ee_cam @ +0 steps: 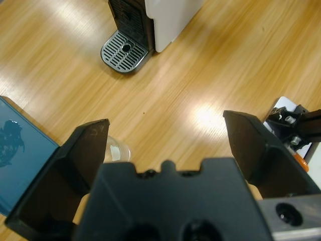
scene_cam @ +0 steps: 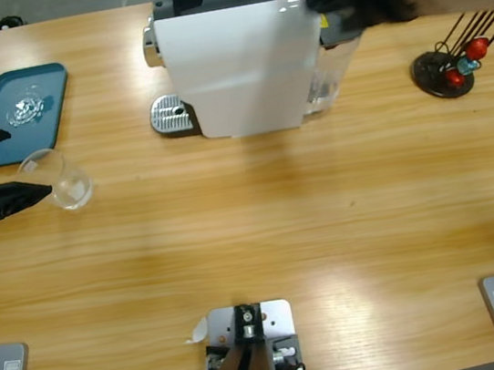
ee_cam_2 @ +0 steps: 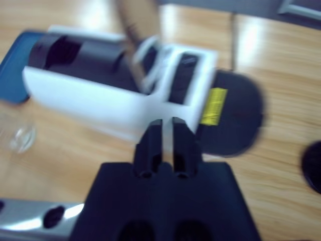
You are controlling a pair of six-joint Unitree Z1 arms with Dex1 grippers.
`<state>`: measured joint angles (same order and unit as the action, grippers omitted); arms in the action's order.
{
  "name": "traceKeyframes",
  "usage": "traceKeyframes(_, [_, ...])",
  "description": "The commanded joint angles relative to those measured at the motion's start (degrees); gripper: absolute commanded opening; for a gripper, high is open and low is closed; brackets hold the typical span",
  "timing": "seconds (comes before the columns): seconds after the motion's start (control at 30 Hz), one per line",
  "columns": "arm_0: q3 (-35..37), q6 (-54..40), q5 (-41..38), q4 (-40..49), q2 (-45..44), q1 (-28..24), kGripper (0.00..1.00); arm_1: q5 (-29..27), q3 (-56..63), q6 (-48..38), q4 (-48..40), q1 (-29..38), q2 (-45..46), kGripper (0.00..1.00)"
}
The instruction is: Pour coffee
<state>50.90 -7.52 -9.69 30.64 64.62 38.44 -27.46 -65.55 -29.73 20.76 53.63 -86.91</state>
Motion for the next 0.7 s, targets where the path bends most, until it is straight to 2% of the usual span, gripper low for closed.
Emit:
traceKeyframes(0.03, [-2.04,2.38,0.46,0.66,-1.78,-0.64,1.000,-6.03,1.83,-1.83,-12.62,-2.65,3.96,0.000])
traceKeyframes(0.17, [-2.00,2.45,0.46,0.91,-1.94,-0.66,1.000,-1.25,-1.05,-1.83,-19.14,-5.25,0.43,0.000])
traceKeyframes(0.33, [-2.05,2.42,0.46,1.09,-1.95,-0.64,1.000,3.76,-4.95,-0.47,-19.18,-5.29,-5.31,0.000])
traceKeyframes(0.7, [-2.90,2.42,0.55,1.17,-2.48,-0.64,1.000,5.43,-9.12,-0.24,-20.90,0.88,-10.60,0.000])
